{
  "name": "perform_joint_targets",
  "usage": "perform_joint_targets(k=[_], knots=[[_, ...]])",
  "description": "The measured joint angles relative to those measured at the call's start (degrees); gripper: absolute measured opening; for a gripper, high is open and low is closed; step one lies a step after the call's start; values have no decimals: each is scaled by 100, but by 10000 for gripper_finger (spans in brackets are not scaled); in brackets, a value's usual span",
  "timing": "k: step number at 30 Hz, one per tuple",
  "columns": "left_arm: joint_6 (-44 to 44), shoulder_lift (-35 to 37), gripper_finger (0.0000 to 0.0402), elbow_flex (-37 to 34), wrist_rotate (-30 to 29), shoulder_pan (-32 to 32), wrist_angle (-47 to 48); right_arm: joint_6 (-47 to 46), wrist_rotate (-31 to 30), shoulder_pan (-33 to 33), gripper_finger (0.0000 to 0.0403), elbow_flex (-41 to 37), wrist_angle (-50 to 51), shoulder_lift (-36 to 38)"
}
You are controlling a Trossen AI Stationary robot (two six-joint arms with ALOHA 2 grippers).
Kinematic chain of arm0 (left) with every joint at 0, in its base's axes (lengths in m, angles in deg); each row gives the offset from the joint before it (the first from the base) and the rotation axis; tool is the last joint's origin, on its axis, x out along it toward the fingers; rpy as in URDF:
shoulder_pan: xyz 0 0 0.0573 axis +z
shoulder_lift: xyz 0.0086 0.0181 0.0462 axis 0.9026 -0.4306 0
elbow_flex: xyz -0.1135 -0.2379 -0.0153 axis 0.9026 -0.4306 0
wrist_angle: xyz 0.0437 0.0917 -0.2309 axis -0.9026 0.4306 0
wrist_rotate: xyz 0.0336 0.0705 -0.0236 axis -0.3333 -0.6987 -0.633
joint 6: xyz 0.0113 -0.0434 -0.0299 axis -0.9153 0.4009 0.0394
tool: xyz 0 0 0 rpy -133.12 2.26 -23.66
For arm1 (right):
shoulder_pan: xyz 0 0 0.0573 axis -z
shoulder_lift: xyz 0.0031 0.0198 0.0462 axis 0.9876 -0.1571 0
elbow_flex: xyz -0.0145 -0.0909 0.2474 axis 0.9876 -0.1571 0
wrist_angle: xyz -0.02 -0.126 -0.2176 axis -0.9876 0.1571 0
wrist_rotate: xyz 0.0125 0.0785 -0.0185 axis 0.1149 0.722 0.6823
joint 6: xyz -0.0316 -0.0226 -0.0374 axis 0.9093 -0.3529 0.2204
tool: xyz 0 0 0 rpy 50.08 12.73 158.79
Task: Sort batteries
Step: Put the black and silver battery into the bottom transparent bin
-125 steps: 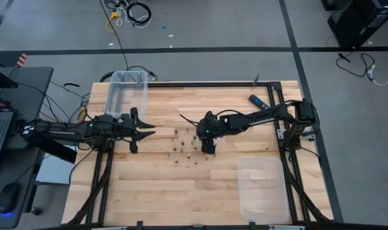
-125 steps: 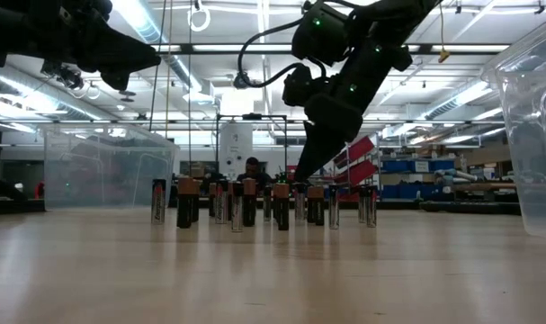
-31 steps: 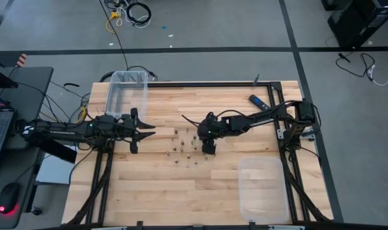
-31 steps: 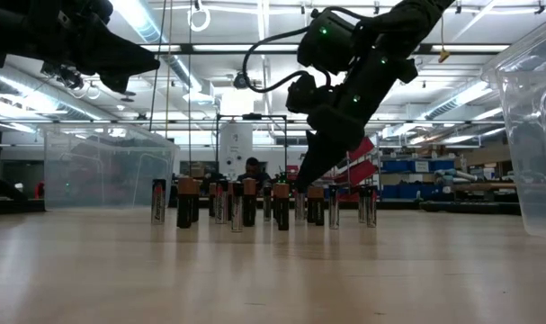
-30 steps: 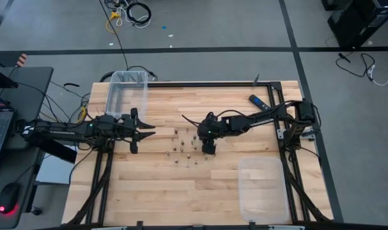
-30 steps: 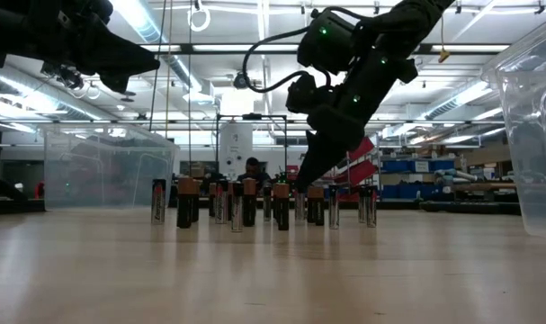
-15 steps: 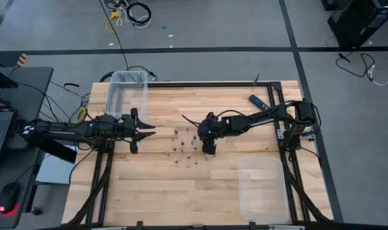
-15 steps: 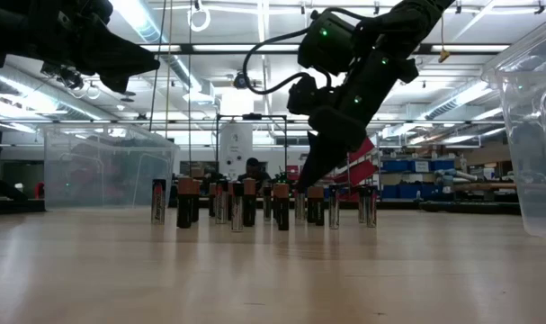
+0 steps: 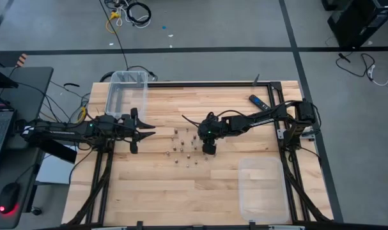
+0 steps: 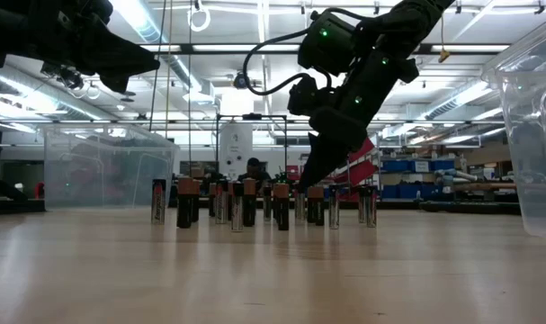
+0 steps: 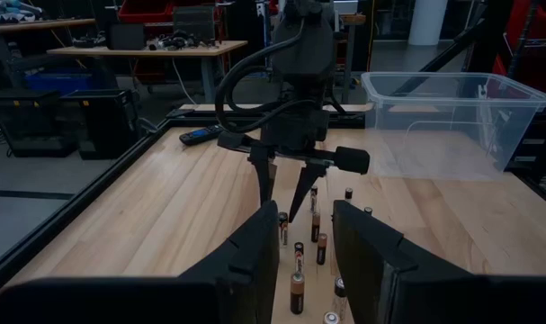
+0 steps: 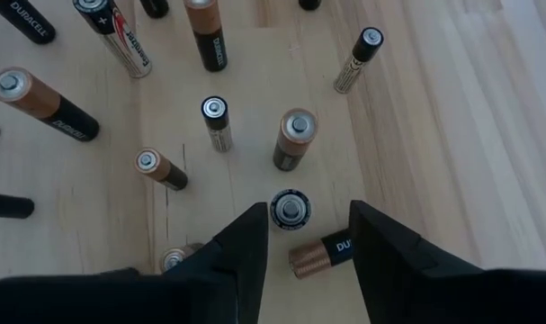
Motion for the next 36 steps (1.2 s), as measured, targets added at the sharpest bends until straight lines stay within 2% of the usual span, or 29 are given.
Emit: perform_joint_targets(k=[20, 36], knots=[[0, 1, 106, 0, 0, 1, 0, -7, 1, 0, 165, 0, -85, -4], [0, 1, 106, -1, 0, 0, 2, -7, 3, 0, 164, 0, -177, -4]])
